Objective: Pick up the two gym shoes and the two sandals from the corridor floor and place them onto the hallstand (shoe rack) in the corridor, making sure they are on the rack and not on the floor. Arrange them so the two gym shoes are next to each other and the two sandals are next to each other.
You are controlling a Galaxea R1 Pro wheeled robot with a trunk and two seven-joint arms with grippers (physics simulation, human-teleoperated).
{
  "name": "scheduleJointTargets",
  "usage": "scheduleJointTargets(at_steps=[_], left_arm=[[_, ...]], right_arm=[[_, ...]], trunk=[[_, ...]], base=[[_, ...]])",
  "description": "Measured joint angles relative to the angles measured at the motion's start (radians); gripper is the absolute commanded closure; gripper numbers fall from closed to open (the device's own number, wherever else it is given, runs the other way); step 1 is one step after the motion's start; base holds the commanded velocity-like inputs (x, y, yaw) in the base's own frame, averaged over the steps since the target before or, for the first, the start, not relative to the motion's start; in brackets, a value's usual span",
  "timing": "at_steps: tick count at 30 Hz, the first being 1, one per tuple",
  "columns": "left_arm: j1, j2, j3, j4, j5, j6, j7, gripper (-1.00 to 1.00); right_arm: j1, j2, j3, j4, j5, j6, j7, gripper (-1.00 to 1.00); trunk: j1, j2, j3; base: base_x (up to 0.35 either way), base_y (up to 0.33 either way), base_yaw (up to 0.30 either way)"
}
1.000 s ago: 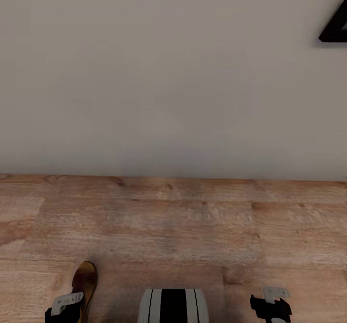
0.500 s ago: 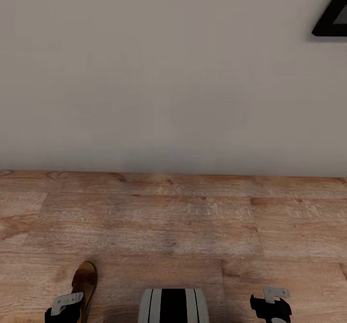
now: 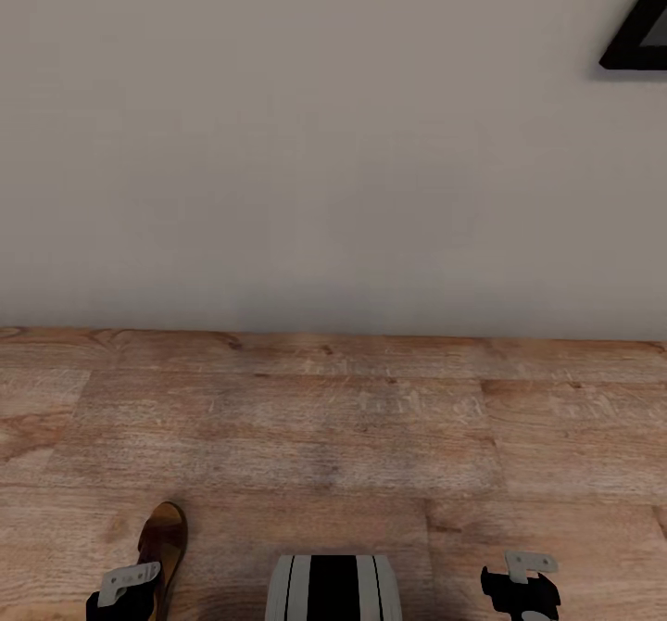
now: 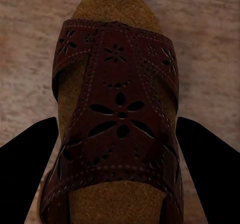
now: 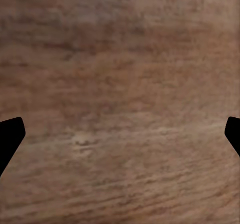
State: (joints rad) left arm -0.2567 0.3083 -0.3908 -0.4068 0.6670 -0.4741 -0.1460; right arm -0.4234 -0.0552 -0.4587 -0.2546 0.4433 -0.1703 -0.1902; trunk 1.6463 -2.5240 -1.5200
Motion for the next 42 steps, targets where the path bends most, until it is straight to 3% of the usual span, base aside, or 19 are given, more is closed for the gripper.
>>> scheduleJointTargets(at_steps=[14,42], left_arm=[[0.000,0.000,0.000,0.000,0.000,0.000,0.000,1.00],[0.000,0.000,-0.001,0.000,0.001,0.005,0.000,1.00]], right_arm=[[0.000,0.000,0.000,0.000,0.000,0.000,0.000,-1.00],[0.000,0.001,0.000,0.030,0.000,0.000,0.000,-1.00]], trunk=[[0.000,0.000,0.000],[-0.013,0.006,0.108]], base=[[0.000,0.000,0.000],[0.000,0.000,0.000]])
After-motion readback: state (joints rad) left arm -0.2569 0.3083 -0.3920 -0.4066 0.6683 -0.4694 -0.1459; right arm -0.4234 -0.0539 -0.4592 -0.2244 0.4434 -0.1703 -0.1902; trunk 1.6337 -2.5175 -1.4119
